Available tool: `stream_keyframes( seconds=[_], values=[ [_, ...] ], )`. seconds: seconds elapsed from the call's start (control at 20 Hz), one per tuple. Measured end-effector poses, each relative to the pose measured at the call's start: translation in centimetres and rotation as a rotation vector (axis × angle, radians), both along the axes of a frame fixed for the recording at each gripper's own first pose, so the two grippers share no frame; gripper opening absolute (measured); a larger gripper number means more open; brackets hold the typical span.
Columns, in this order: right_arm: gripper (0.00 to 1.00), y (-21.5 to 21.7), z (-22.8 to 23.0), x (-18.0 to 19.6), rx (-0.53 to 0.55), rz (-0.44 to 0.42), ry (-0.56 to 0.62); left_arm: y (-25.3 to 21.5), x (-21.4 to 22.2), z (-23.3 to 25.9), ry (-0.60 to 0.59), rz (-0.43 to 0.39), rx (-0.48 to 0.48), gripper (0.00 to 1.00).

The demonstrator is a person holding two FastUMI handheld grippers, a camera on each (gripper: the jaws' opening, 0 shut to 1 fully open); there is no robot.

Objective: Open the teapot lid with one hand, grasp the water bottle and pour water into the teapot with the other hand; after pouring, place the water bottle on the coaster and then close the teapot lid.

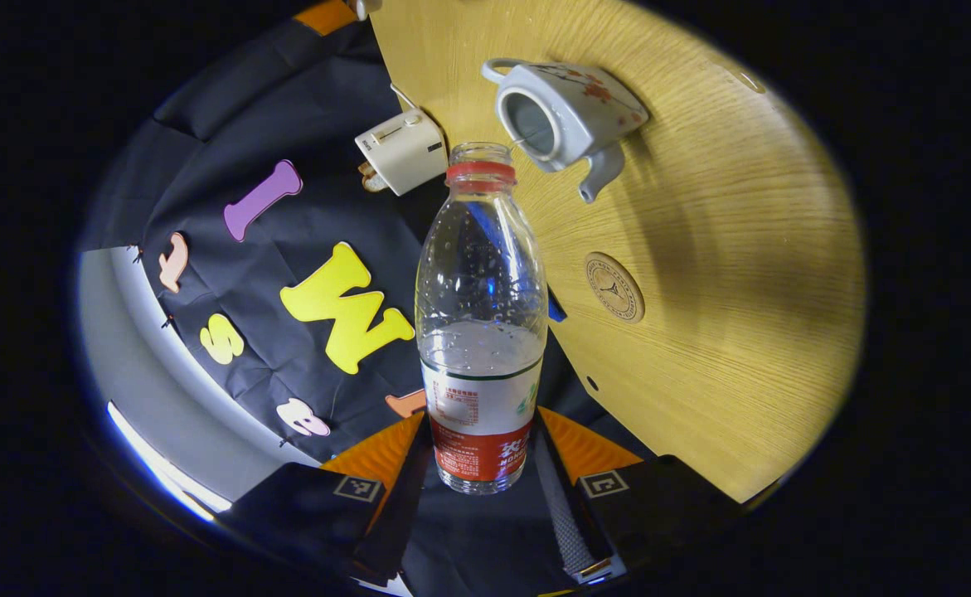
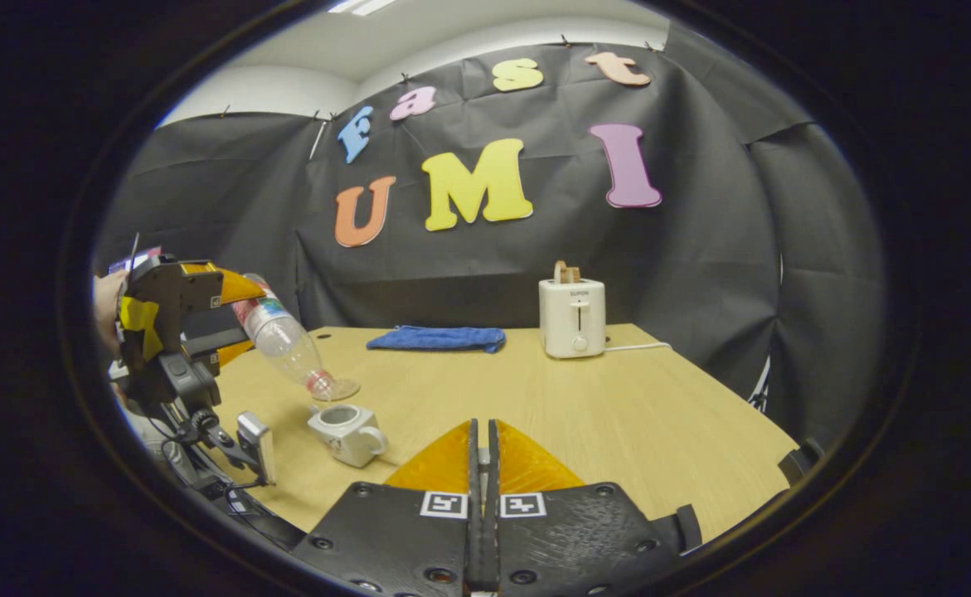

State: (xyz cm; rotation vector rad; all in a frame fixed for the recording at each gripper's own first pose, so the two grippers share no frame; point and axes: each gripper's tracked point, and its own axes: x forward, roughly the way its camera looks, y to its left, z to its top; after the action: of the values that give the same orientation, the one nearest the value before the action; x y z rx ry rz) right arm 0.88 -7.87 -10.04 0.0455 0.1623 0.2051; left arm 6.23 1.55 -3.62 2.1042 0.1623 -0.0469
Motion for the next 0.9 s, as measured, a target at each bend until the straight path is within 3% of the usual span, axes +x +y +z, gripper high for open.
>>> stream_keyframes(
  seconds=[0.5,0.8,0.85,0.9],
  values=[
    [0.00,-0.1,0.1,-0.2,0.010,0.004,-0.006,-0.9,-0.2,0.3,0.008,-0.005,0.020,0.71],
    [0.00,0.3,0.3,-0.4,-0.001,0.006,-0.001,-0.2,-0.4,-0.4,0.011,0.007,-0.067,0.71],
    [0.00,0.3,0.5,-0.4,-0.002,0.004,-0.005,0.0,-0.4,-0.6,0.014,0.010,-0.086,0.67],
    [0.00,0.3,0.7,-0.4,-0.002,0.003,-0.007,0.1,-0.2,-0.9,0.017,0.013,-0.107,0.71]
  ],
)
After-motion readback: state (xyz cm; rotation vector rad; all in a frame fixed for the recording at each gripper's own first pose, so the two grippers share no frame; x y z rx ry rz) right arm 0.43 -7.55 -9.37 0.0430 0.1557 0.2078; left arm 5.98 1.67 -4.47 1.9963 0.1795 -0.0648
